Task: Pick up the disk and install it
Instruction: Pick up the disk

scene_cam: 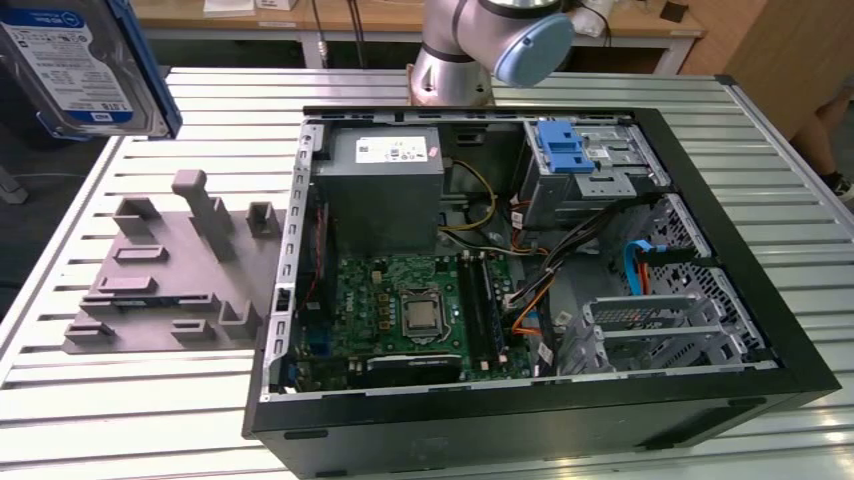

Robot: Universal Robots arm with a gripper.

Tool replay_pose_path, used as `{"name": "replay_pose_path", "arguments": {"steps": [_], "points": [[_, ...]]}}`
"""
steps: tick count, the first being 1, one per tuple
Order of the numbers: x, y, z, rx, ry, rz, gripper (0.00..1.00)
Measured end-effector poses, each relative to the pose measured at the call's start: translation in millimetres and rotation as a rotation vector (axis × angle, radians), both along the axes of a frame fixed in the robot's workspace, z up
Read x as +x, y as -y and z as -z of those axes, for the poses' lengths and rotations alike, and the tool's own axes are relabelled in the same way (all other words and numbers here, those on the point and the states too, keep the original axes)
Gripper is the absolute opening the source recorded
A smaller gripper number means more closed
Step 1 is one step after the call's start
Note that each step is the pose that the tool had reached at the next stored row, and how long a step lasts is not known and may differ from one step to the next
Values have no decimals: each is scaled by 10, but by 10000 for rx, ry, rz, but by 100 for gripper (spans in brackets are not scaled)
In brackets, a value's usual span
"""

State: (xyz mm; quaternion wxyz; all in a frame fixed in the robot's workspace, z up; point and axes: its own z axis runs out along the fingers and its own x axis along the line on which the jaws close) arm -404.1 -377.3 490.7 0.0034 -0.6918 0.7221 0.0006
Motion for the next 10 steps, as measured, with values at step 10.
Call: {"name": "replay_pose_path", "arguments": {"steps": [10], "points": [[112,0,0,0,0,0,36]]}}
